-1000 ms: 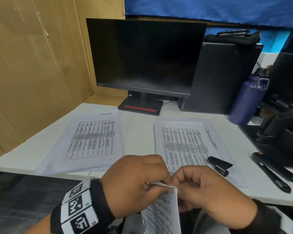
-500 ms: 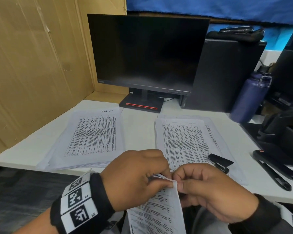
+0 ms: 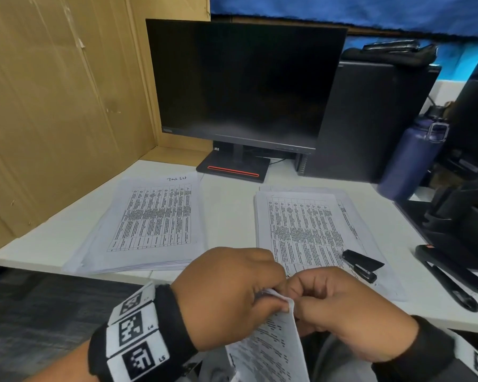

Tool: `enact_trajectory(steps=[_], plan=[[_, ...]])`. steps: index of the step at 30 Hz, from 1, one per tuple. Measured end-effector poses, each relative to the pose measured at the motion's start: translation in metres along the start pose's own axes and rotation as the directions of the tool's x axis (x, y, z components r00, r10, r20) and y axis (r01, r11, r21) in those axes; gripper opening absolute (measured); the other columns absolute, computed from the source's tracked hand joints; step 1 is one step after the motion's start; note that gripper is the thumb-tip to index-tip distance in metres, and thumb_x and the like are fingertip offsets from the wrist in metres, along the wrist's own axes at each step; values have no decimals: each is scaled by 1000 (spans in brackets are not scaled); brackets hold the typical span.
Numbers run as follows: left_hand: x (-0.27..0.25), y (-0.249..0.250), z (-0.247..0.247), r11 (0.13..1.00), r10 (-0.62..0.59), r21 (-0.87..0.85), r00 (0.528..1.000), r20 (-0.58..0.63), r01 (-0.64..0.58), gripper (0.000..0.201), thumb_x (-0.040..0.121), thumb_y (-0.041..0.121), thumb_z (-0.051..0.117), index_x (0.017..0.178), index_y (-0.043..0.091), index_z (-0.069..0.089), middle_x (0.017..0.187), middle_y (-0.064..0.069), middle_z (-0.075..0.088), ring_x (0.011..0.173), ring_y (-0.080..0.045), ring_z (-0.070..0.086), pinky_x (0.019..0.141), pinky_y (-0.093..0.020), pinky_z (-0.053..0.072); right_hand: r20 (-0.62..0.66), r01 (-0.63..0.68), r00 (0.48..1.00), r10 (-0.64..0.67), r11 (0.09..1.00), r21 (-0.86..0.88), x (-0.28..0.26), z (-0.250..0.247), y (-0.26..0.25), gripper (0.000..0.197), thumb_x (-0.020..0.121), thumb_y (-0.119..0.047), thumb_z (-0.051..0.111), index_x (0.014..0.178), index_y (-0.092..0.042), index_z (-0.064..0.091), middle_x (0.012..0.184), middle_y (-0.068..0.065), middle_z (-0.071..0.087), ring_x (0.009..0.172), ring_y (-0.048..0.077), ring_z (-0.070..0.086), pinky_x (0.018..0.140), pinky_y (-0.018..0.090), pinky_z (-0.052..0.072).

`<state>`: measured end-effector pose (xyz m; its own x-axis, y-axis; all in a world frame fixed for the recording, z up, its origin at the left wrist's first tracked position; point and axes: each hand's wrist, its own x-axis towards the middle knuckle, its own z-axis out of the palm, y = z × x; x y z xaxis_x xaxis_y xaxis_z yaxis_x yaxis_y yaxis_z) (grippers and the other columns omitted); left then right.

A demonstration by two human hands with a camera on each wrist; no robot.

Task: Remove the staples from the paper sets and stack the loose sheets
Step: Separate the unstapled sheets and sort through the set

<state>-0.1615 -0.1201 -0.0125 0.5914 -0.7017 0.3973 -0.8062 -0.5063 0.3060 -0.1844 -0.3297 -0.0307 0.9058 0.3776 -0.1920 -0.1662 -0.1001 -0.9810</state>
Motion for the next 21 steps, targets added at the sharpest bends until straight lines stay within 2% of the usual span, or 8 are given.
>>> enact_trajectory(steps=[2,4,6,8,10,13,18,21], plan=[[-1,3,2,996,33,85,999,14,-34,11,85,44,67,87,33,64,80,13,62,67,-6,59,51,-27,50,0,14,1000,-14,995,-101,-1,-1,1,17,70,-14,71,72,0,62,73,14,61,70,22,61,70,34,55],[-2,4,5,985,67,155,997,26,-70,19,84,43,68,91,35,53,77,12,58,64,-9,57,49,-21,44,-2,50,999,-52,972,-229,-2,0,2,11,73,-14,65,70,-5,60,70,9,59,69,20,54,69,37,47],[-3,4,9,976,96,195,995,9,-96,31,82,42,74,92,35,45,76,11,56,63,-8,52,51,-18,31,-8,88,995,-95,943,-321,-3,0,4,8,74,-13,60,67,-10,57,66,-2,55,66,13,48,67,33,40],[-4,2,12,974,108,204,994,-21,-102,33,82,42,76,93,35,45,75,12,56,65,-7,50,54,-18,26,-7,114,992,-125,922,-369,-3,2,5,10,74,-13,58,65,-17,55,62,-12,51,63,6,44,64,24,37],[-4,0,12,983,93,159,995,-31,-87,26,84,42,72,95,36,50,78,13,59,67,-5,54,53,-17,34,6,139,989,-149,904,-404,-3,3,3,20,78,-11,60,63,-22,52,59,-15,48,59,2,42,60,20,35],[-4,-3,10,998,54,30,998,-11,-54,14,87,41,71,95,37,62,83,14,64,71,-3,61,55,-26,52,6,160,985,-175,886,-435,-2,4,6,31,84,-4,61,61,-23,51,59,-13,47,58,3,40,57,21,34],[-4,-8,8,999,44,0,999,18,-44,7,88,41,71,91,36,69,84,15,64,72,-1,61,57,-29,53,-67,162,977,-202,911,-380,-2,3,5,21,81,-7,60,64,-20,59,61,-15,58,58,1,45,60,20,37],[-4,-8,7,999,36,-12,999,2,-36,7,88,41,72,91,36,68,84,15,65,72,-2,62,57,-30,53,-10,150,987,-159,950,-273,-3,1,0,15,79,-7,64,68,-17,66,70,-4,66,63,9,57,65,26,46]])
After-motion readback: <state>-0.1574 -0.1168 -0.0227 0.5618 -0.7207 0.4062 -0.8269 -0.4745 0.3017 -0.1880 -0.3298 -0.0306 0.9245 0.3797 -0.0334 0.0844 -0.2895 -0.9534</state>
